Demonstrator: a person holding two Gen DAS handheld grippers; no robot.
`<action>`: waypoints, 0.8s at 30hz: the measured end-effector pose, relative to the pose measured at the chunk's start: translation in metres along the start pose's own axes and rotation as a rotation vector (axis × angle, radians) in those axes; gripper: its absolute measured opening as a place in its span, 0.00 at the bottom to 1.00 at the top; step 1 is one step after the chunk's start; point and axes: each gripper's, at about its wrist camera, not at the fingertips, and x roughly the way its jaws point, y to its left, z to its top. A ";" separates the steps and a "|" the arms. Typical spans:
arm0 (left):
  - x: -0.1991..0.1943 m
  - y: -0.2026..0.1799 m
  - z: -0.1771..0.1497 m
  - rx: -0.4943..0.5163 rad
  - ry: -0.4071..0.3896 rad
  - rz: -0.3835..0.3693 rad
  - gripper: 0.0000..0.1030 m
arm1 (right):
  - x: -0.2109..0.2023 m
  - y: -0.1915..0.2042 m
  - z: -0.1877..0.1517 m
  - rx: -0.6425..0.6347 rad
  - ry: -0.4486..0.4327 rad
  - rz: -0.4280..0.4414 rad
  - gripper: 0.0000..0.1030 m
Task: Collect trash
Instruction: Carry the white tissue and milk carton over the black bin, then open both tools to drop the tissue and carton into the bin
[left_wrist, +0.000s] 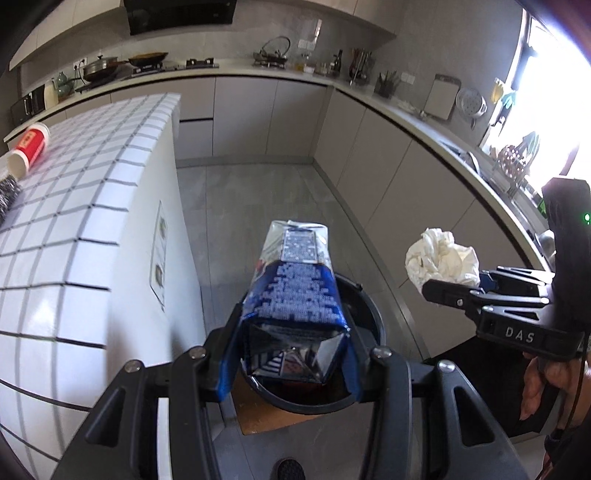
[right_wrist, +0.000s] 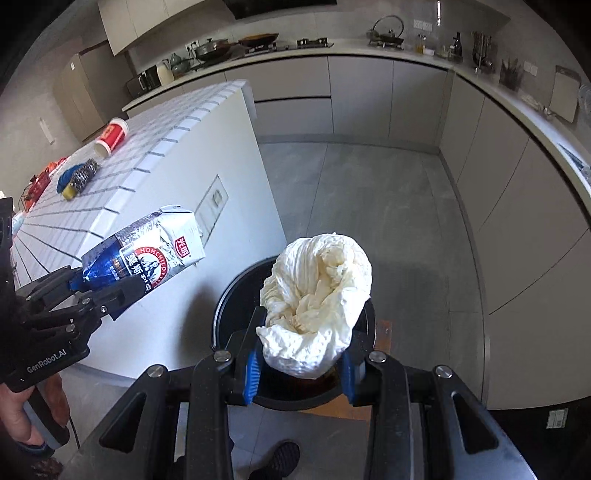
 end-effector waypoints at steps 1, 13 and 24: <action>0.003 -0.001 -0.001 0.000 0.006 0.000 0.46 | 0.004 -0.002 -0.001 -0.003 0.008 0.003 0.35; 0.059 -0.011 -0.019 -0.006 0.118 0.013 0.46 | 0.071 -0.015 -0.013 -0.091 0.158 0.091 0.36; 0.099 -0.003 -0.043 -0.039 0.197 0.176 0.82 | 0.140 -0.024 -0.040 -0.286 0.249 0.008 1.00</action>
